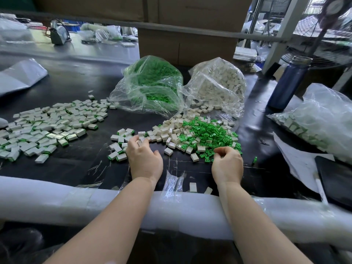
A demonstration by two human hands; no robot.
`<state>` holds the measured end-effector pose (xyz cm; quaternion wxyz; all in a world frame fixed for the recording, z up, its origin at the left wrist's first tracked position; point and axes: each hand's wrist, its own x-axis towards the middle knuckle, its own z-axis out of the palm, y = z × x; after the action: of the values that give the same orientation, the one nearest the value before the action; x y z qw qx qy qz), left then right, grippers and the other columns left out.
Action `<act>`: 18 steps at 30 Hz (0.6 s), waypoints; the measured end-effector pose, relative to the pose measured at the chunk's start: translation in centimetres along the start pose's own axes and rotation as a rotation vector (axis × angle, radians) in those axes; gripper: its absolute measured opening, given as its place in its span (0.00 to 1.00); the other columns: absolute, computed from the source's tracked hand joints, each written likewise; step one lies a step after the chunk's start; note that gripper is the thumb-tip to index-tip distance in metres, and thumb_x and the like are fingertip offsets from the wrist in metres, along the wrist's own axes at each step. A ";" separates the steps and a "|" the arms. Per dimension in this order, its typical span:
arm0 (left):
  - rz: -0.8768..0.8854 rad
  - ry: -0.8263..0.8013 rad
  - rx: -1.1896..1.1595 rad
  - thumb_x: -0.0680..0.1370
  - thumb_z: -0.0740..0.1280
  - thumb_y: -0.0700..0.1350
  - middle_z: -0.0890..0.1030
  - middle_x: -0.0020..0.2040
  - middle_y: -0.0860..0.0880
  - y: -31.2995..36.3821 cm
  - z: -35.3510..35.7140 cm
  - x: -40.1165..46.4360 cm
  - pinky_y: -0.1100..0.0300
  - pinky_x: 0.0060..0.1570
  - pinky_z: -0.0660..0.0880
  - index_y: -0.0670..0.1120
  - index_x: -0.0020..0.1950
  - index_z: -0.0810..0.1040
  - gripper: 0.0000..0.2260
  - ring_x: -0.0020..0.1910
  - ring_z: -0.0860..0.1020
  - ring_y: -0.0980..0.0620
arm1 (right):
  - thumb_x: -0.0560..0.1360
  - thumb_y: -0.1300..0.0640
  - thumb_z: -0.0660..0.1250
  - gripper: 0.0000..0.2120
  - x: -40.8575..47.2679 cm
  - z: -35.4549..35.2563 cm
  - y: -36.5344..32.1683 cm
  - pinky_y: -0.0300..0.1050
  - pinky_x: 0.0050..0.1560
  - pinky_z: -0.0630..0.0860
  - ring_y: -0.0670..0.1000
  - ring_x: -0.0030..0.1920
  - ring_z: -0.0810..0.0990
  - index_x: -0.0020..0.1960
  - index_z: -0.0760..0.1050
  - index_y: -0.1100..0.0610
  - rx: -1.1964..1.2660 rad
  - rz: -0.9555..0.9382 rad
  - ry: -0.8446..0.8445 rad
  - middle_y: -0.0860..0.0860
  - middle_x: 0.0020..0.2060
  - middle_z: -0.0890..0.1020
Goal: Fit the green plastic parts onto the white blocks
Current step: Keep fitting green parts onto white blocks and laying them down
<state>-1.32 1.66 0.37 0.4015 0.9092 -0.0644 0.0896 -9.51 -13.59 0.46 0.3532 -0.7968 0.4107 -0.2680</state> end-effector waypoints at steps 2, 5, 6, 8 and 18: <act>0.090 0.016 0.028 0.75 0.65 0.38 0.67 0.65 0.43 0.0 0.0 -0.2 0.56 0.66 0.59 0.40 0.63 0.75 0.16 0.66 0.63 0.44 | 0.75 0.59 0.64 0.06 -0.1 0.0 -0.1 0.51 0.60 0.69 0.56 0.59 0.73 0.49 0.79 0.54 -0.048 0.015 -0.028 0.54 0.54 0.77; 0.219 -0.056 0.057 0.76 0.65 0.40 0.70 0.61 0.46 0.1 0.2 -0.5 0.56 0.64 0.62 0.44 0.62 0.76 0.15 0.62 0.67 0.46 | 0.73 0.54 0.67 0.06 -0.3 0.1 -0.3 0.49 0.59 0.69 0.56 0.58 0.73 0.48 0.78 0.53 -0.135 0.025 -0.052 0.53 0.53 0.78; 0.246 -0.096 0.076 0.76 0.64 0.41 0.70 0.61 0.47 0.1 0.4 -0.6 0.56 0.64 0.62 0.45 0.64 0.76 0.15 0.61 0.67 0.47 | 0.73 0.52 0.67 0.07 -0.3 0.1 -0.3 0.48 0.58 0.68 0.56 0.58 0.73 0.48 0.78 0.53 -0.175 0.016 -0.061 0.53 0.53 0.78; 0.280 -0.175 0.147 0.78 0.62 0.43 0.71 0.63 0.50 0.1 0.7 -0.6 0.55 0.63 0.62 0.48 0.66 0.73 0.16 0.62 0.66 0.48 | 0.73 0.49 0.68 0.09 -0.4 0.1 -0.3 0.47 0.58 0.66 0.55 0.59 0.71 0.50 0.78 0.53 -0.246 -0.005 -0.074 0.53 0.55 0.76; 0.310 -0.235 0.150 0.78 0.63 0.45 0.77 0.55 0.50 0.0 1.0 -0.5 0.54 0.58 0.67 0.50 0.60 0.77 0.11 0.56 0.72 0.49 | 0.73 0.52 0.69 0.04 -0.5 0.3 -0.4 0.48 0.58 0.62 0.53 0.61 0.68 0.46 0.78 0.51 -0.244 -0.066 -0.113 0.50 0.57 0.74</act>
<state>-1.68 0.88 -0.40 0.3037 0.9200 -0.2431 0.0480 -9.36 -12.85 0.50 0.2674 -0.8606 0.3934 -0.1821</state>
